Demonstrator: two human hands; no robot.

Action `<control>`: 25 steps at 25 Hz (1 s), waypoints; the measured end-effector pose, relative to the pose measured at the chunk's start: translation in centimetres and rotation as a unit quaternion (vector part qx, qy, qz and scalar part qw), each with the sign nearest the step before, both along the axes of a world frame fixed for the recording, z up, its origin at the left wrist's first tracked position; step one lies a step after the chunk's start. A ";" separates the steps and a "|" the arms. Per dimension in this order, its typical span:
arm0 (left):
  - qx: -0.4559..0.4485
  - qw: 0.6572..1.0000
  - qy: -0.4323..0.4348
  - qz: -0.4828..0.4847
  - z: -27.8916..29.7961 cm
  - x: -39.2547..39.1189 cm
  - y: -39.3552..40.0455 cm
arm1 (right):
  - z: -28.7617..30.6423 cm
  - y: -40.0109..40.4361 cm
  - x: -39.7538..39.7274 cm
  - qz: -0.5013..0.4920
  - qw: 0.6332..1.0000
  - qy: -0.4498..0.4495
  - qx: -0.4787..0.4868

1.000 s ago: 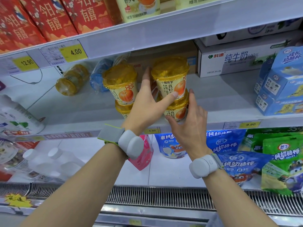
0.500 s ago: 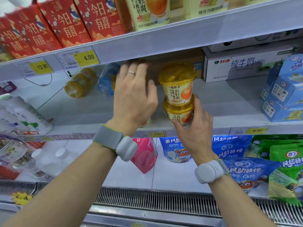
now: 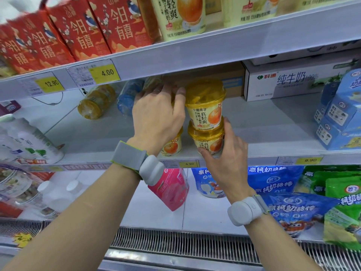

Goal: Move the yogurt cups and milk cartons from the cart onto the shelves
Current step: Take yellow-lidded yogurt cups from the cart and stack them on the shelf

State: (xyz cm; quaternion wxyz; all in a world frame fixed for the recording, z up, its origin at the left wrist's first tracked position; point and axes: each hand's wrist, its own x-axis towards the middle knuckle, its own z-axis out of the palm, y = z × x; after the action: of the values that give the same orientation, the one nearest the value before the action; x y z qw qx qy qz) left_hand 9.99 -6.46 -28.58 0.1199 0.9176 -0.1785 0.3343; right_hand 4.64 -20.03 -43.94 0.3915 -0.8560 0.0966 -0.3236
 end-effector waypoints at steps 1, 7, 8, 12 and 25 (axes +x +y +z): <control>-0.004 1.000 -0.002 -0.002 0.1 -0.1 -0.1 | 0.0 0.2 0.0 0.000 1.000 -0.002 0.000; -0.021 1.000 -0.011 -0.012 -0.2 -0.3 -0.3 | 0.2 0.8 0.2 0.001 1.000 -0.011 -0.004; -0.023 1.000 -0.014 -0.011 -0.2 -0.3 -0.3 | 0.2 0.9 0.3 -0.001 1.000 -0.013 -0.010; -0.018 1.000 -0.020 -0.010 -0.3 -0.1 -0.2 | -0.1 0.9 0.3 0.000 0.999 -0.014 -0.040; -0.001 0.998 -0.064 -0.003 -0.8 0.3 0.1 | -0.9 0.7 -0.4 -0.011 0.996 -0.071 -0.058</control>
State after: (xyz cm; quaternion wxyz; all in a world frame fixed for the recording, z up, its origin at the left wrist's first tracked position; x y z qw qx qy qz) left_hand 10.31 -6.32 -29.41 0.1102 0.8938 -0.1883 0.3917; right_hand 4.24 -19.36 -44.79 0.3432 -0.8510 0.0592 -0.3931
